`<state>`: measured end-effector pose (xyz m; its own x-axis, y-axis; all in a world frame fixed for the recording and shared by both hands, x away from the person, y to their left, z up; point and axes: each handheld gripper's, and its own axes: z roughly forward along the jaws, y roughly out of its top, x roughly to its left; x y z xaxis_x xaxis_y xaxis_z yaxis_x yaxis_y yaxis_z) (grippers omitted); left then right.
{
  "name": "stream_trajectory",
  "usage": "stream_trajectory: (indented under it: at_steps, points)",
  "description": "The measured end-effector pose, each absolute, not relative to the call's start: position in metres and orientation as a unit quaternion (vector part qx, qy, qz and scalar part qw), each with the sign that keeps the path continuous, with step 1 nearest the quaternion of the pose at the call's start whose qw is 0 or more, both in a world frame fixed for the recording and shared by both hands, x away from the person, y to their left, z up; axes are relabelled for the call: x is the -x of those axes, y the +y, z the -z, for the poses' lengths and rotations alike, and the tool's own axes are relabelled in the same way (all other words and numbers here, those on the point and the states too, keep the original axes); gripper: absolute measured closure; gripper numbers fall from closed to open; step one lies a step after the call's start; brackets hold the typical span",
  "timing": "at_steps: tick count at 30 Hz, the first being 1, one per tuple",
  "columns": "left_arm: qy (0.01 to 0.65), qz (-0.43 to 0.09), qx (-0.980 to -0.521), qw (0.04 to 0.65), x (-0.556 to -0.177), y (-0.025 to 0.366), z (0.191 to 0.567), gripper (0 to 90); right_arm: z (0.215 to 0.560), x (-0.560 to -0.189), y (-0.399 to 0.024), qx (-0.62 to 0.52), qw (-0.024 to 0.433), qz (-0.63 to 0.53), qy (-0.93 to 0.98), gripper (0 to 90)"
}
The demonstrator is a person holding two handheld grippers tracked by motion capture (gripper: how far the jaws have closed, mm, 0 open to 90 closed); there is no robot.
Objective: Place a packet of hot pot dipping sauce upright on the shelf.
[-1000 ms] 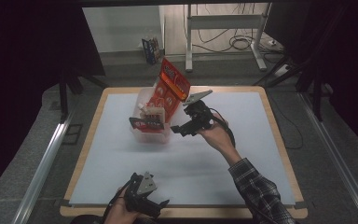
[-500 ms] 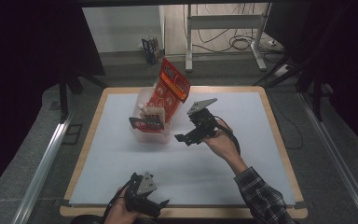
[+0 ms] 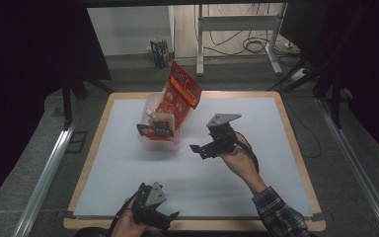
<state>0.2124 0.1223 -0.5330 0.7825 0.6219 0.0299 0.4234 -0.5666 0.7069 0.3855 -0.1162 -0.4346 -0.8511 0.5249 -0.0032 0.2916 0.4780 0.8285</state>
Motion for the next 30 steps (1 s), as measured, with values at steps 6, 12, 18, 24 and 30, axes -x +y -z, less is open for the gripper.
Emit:
stream_trajectory:
  at_steps: [6, 12, 18, 24, 30]
  points:
    - [0.298, -0.141, -0.875, 0.355, -0.212, 0.123, 0.533, 1.5, 0.441, -0.378, -0.12, -0.237, 0.117, -0.437, 0.86, 0.0]
    - [0.297, -0.143, -0.875, 0.355, -0.212, 0.123, 0.533, 1.5, 0.444, -0.372, -0.127, -0.24, 0.106, -0.436, 0.861, 0.0]
    - [0.301, -0.144, -0.872, 0.357, -0.213, 0.125, 0.532, 1.5, 0.447, -0.367, -0.135, -0.24, 0.104, -0.428, 0.865, 0.0]
    - [0.303, -0.146, -0.871, 0.357, -0.213, 0.126, 0.532, 1.5, 0.45, -0.361, -0.142, -0.243, 0.103, -0.426, 0.865, 0.0]
    - [0.305, -0.145, -0.87, 0.36, -0.214, 0.128, 0.531, 1.3, 0.455, -0.353, -0.151, -0.246, 0.103, -0.419, 0.868, 0.0]
